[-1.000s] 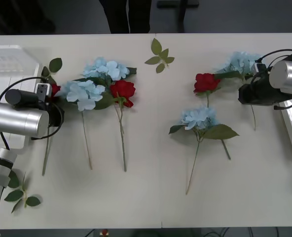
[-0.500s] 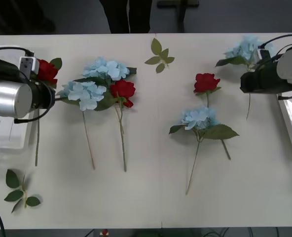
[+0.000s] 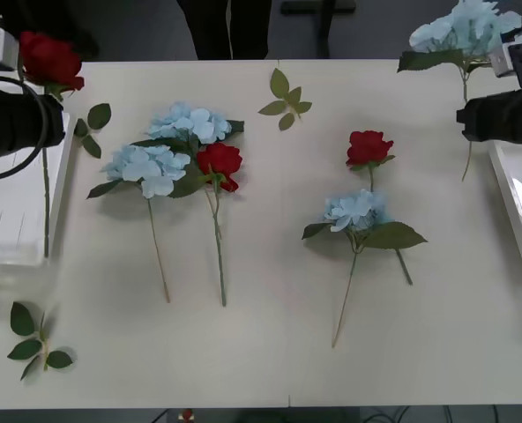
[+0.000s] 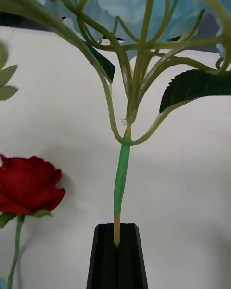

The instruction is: Place the red flowers into the right box and the blue flowers into the left box. If a person shows an open palm, hand one flower to the person first, then continue sorting.

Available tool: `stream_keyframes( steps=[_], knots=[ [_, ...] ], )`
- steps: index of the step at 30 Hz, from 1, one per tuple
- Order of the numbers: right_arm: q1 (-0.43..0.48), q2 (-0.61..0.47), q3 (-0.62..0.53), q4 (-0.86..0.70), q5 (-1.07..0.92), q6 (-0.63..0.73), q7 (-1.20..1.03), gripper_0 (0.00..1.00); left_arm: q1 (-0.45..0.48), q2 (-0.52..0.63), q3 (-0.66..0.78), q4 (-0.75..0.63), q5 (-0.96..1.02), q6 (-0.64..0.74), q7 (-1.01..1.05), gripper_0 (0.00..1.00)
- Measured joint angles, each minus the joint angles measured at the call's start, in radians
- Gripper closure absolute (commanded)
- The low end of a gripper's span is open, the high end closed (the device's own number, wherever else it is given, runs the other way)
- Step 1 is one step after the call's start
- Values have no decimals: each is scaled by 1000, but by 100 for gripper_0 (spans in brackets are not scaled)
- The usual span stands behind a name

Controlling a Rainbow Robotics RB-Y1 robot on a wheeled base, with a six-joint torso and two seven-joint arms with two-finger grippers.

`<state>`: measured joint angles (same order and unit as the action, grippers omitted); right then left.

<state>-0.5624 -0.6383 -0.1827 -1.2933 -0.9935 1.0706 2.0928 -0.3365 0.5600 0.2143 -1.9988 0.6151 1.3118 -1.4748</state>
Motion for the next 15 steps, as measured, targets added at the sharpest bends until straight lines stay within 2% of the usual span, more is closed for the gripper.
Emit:
stream_keyframes(
  steps=[5, 13, 15],
  knots=[
    [9, 0, -47, -27, -75, 60, 51, 100, 0, 0, -1, 0, 231, -127, -22, 100],
    [9, 0, -132, -28, -75, 174, 51, 100, 0, -63, -40, 45, 641, -365, -256, 100],
    [9, 0, -136, -28, -56, 191, 51, 98, 0, -96, -72, 71, 683, -422, -324, 100]
  ],
)
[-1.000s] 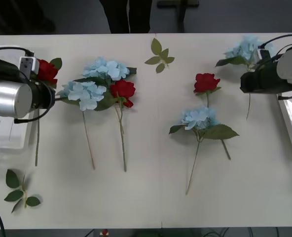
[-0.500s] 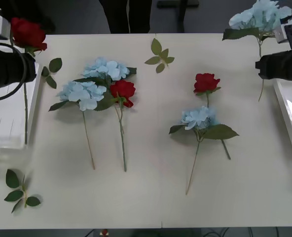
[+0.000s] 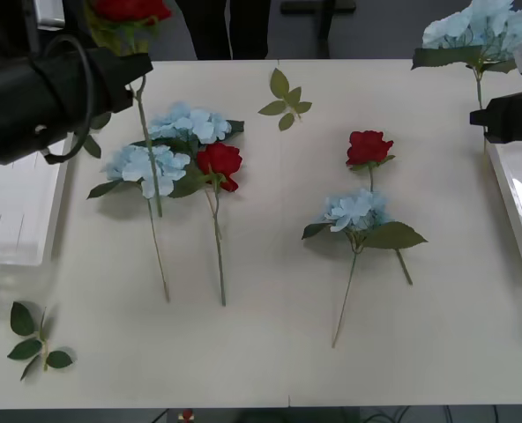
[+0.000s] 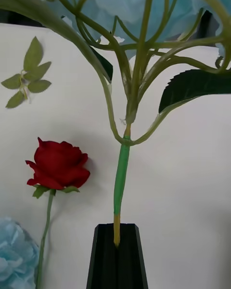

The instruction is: Place the red flowers into the right box and the blue flowers into the left box. If a person shows an open palm, hand one flower to the person first, then continue sorting.

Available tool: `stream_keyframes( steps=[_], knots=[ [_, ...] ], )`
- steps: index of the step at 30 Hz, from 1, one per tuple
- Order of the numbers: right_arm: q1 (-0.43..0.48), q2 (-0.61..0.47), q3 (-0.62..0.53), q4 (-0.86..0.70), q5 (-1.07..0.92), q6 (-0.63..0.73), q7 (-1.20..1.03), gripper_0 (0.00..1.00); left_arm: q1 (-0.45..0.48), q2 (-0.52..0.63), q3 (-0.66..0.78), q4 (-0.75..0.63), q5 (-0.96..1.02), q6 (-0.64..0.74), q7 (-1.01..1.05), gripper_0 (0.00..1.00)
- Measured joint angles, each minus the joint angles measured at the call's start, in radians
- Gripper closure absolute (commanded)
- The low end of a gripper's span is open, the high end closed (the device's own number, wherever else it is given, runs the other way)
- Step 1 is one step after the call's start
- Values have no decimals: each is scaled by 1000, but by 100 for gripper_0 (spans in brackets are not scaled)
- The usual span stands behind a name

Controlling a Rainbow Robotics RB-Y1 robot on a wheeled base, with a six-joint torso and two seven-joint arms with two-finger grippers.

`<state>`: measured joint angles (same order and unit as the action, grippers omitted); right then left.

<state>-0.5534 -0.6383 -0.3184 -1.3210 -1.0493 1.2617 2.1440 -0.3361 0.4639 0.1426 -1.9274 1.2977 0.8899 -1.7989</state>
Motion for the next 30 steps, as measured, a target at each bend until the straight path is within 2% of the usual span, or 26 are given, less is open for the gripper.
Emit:
stream_keyframes(
  steps=[1, 2, 3, 4, 5, 15, 20, 25, 30],
  knots=[
    [0, 0, 0, 0, 12, 9, 0, 87, 0, -18, -16, 13, 13, -18, -60, 100],
    [0, 0, 0, 0, 21, 15, 0, 68, 0, -36, -30, 24, 28, -33, -132, 100],
    [0, 0, 0, 0, 30, 19, 0, 29, 0, -56, -41, 35, 40, -42, -191, 100],
    [0, 0, 0, 0, 37, 22, 0, 4, -1, -76, -48, 44, 47, -48, -231, 100],
    [0, 0, 0, 0, 47, 22, 0, 0, -2, -100, -52, 54, 52, -53, -245, 100],
    [0, 0, 0, -1, 58, 55, 0, 0, -84, -353, -53, 175, 57, -101, -292, 100],
    [0, 0, -24, -32, -10, 140, 0, 0, -118, -454, -53, 209, 82, -146, -379, 100],
    [1, 0, -84, -141, -113, 275, 11, 0, -126, -492, -54, 209, 82, -151, -379, 100],
    [2, 0, -112, -209, -268, 325, 77, 0, -126, -492, -54, 209, 91, -151, -379, 100]
  ],
)
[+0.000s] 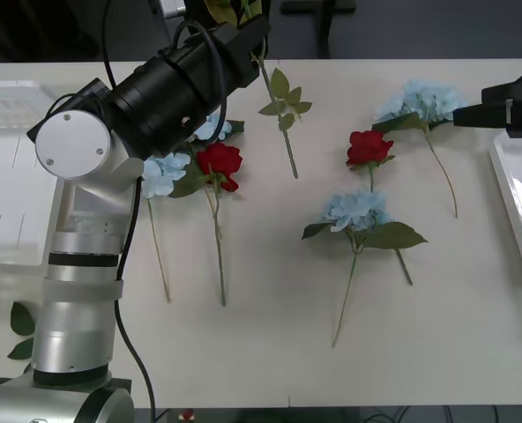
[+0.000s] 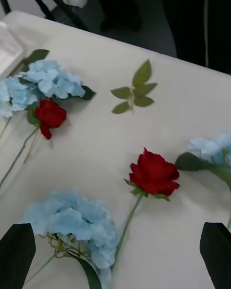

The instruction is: Place the red flowers into the right box and the blue flowers into the left box. If a person shows an open palm, hand one flower to the person first, then continue sorting.

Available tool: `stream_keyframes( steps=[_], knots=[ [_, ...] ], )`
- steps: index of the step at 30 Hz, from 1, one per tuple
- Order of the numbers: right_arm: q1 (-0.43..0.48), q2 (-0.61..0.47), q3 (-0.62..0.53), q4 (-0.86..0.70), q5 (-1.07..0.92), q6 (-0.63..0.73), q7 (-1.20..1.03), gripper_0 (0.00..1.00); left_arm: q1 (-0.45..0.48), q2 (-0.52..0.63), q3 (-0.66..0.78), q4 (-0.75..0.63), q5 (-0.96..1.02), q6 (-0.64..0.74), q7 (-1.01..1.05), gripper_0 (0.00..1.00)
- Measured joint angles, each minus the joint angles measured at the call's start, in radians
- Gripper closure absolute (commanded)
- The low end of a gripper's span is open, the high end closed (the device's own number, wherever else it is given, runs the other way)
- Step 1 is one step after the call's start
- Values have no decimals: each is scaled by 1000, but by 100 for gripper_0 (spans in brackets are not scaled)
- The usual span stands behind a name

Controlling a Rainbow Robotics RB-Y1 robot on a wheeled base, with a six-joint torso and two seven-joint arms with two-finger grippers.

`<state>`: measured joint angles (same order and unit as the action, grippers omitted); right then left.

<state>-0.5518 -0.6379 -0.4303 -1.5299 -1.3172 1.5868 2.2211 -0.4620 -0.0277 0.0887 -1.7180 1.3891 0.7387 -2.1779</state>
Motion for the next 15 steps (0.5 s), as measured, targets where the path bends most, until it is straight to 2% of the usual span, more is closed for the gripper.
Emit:
stream_keyframes(
  steps=[5, 10, 15],
  knots=[
    [0, 22, 0, -25, -96, -1, 119, 0, 0, 0, -3, 0, 2, 0, 0, 100],
    [-13, 91, 6, -26, -136, -1, 127, 0, 0, 0, -33, 0, 19, 0, 0, 100],
    [-53, 160, 61, -26, -136, -6, 127, 0, 0, 1, -87, 4, 72, 0, 0, 100]
  ],
)
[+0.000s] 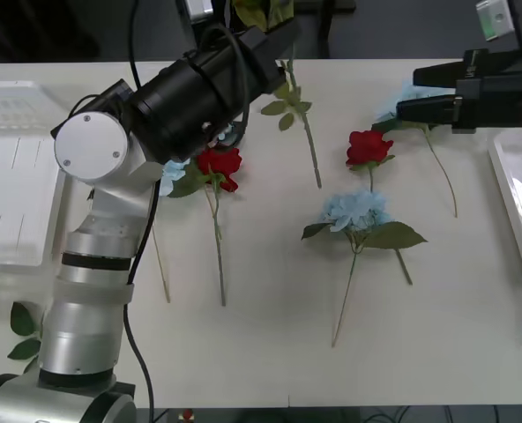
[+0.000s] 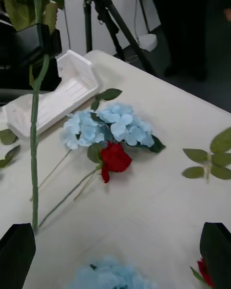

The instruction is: Place the red flowers into the right box and the blue flowers into the left box. If a person shows an open palm, hand one flower to the person first, then continue sorting.

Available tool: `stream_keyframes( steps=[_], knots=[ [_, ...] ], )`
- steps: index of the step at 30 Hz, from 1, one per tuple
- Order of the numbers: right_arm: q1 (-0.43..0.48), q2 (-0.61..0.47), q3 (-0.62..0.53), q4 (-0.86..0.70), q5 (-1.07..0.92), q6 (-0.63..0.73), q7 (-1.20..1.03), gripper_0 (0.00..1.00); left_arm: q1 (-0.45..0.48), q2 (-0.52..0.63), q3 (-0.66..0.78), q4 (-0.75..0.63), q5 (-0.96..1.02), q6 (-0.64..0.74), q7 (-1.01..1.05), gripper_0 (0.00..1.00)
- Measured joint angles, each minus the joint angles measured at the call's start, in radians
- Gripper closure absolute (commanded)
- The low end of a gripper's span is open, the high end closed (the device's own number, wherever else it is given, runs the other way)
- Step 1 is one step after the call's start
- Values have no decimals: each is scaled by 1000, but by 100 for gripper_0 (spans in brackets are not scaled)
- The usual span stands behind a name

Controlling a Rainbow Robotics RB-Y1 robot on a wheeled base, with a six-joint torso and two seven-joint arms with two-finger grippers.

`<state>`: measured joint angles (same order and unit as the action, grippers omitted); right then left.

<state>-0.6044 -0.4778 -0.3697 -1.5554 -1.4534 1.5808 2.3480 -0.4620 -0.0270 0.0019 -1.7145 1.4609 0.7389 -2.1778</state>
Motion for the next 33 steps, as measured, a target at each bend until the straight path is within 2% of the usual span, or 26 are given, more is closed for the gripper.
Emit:
stream_keyframes(
  steps=[6, 11, 24, 25, 26, 27, 28, 30, 31, 33],
  knots=[
    [-26, 62, 70, 0, -4, -24, -1, 0, 0, 0, -26, 5, 16, 0, 0, 100],
    [-27, 71, 111, 0, -24, -49, -4, 0, 0, 0, -26, 5, 16, 0, 1, 100],
    [-27, 71, 118, 0, -37, 62, -198, 0, 0, 0, -26, 5, 16, 0, 1, 100],
    [-27, 71, 120, 0, -37, 59, -202, 3, 0, 0, -26, 5, 16, 0, 1, 100],
    [-27, 71, 126, 0, -37, 53, -209, 25, 0, 0, -26, 5, 16, 0, 1, 100],
    [-27, 71, 134, 0, -37, 45, -220, 39, 0, 0, -26, 5, 16, 0, 1, 100],
    [-27, 71, 143, 0, -37, 38, -234, 43, 0, 0, -26, 5, 16, 0, 1, 100],
    [-27, 71, 162, 0, -37, 26, -261, 63, 0, 0, -26, 5, 16, 0, 1, 100],
    [-27, 71, 170, 0, -37, 22, -265, 68, 0, 0, -26, 5, 16, 0, 1, 100],
    [-27, 71, 185, 0, -37, 15, -265, 88, 0, 0, -26, 5, 16, 0, 1, 100]
  ],
)
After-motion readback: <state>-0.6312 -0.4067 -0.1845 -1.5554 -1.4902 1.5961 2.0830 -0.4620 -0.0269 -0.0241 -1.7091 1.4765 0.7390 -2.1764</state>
